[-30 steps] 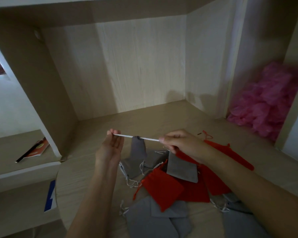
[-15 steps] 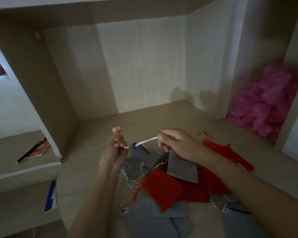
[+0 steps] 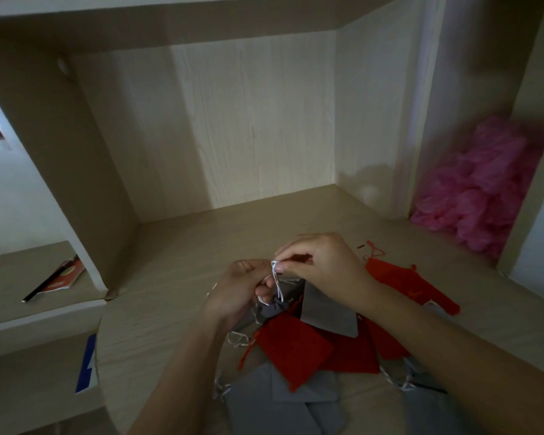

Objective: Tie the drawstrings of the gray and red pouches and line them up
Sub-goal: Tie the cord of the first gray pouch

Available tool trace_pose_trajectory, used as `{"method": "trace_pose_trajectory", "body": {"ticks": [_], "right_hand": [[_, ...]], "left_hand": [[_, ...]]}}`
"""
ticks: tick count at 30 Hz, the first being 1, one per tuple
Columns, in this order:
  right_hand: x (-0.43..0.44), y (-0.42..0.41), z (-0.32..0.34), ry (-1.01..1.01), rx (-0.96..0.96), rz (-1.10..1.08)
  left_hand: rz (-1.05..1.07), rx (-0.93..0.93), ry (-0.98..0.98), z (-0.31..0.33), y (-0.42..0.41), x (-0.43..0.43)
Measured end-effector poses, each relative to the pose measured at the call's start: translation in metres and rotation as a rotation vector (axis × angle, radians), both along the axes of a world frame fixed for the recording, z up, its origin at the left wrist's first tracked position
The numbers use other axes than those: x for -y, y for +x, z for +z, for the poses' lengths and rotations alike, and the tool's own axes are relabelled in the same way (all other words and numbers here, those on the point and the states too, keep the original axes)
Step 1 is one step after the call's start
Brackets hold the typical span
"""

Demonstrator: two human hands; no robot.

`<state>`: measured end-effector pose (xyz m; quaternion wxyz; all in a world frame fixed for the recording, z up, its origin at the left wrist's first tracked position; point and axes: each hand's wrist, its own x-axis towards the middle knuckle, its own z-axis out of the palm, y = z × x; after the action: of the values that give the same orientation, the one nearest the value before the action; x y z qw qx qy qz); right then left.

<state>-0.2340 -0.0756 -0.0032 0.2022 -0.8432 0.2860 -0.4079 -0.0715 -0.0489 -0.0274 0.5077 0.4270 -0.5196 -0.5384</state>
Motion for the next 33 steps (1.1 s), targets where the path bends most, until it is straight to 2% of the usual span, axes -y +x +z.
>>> {"method": "trace_pose_trajectory", "body": {"ticks": [3, 7, 17, 23, 30, 33], "right_hand": [[-0.0018, -0.0011, 0.0027, 0.088, 0.048, -0.015], [-0.0018, -0.0011, 0.0030, 0.050, 0.011, -0.037], [-0.0006, -0.0045, 0.0029, 0.168, 0.101, -0.032], [0.0004, -0.0046, 0.0034, 0.115, 0.062, -0.062], [0.0038, -0.0064, 0.0046, 0.177, 0.112, -0.031], [0.0056, -0.0063, 0.0032, 0.205, 0.154, -0.052]], "left_hand": [[-0.071, -0.023, 0.007, 0.0016, 0.0022, -0.0016], [-0.133, -0.105, -0.007, 0.0010, 0.0053, -0.0020], [-0.164, 0.073, -0.063, -0.0016, 0.0058, -0.0038], [-0.140, 0.084, -0.095, -0.0017, -0.0002, -0.0054], [-0.148, -0.118, -0.007, -0.0019, -0.0021, -0.0018], [-0.233, -0.135, -0.015, -0.0025, 0.0020, -0.0011]]}}
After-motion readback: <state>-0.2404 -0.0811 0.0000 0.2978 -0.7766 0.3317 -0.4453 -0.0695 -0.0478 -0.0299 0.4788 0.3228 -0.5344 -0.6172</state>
